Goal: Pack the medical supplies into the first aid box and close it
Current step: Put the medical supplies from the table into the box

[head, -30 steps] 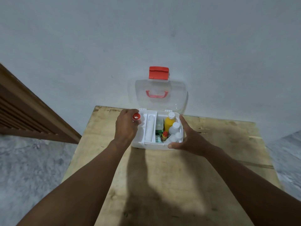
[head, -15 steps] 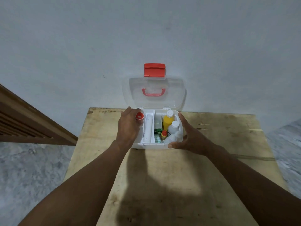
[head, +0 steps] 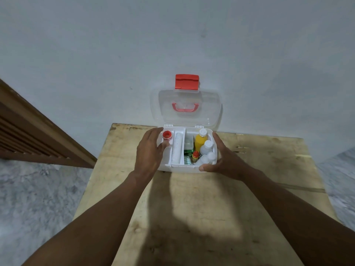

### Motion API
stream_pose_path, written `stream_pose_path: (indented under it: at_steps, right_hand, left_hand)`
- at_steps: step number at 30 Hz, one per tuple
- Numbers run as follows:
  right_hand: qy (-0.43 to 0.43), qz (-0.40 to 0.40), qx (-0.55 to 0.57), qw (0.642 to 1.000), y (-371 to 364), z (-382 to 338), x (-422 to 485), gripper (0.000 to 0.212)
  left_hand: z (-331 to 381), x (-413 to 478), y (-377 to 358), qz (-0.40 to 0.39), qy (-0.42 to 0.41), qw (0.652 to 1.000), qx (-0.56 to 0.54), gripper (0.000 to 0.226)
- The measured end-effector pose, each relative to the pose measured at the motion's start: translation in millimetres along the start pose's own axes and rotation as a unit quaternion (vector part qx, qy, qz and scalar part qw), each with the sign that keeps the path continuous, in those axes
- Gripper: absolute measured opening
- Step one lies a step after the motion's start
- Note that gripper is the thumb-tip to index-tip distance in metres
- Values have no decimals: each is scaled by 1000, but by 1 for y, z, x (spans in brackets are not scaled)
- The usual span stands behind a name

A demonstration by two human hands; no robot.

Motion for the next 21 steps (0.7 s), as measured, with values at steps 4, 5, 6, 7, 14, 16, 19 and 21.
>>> stream_pose_path:
  at_steps: [4,5,6,7,14,16,19,21]
  right_hand:
    - [4,19,5,1000,5,1,-2,100]
    - [3,21,4,1000,7,1,-2,100]
    - [0,23,3,1000,8,2,-2,100]
    - [-3,25,3,1000,8,3,-3,101]
    - [2,31,-13,999,-4,11,-10,109]
    - [6,31,-8,999,-4,11,-9,106]
    - [11,30,2,999,-3,9,-9,104]
    - [1,23,5,1000,-3,8,-11,102]
  left_hand:
    - [6,-3,-8,-37,-12,999,-14,49]
    - [5,-2,-11,-45,-13,999,-12,51]
    - [4,-1,-15,-52,-9,999,-7,54]
    - [4,-1,-18,-57,-2,998,0,55]
    - [-5,-9,-32,-87,-2,995,48,60]
    - [-8,-9,-35,-86,-18,994,59,63]
    - [-13,-10,-37,-67,-31,997,37,65]
    - [-14,-11,-37,-60,-24,998,12,66]
Point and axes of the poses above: each hand's wrist, its own x-axis towards the middle knuckle, its own y-axis out of the back of the hand, z = x × y, the point moved 2 cm from there along x, towards the middle knuckle
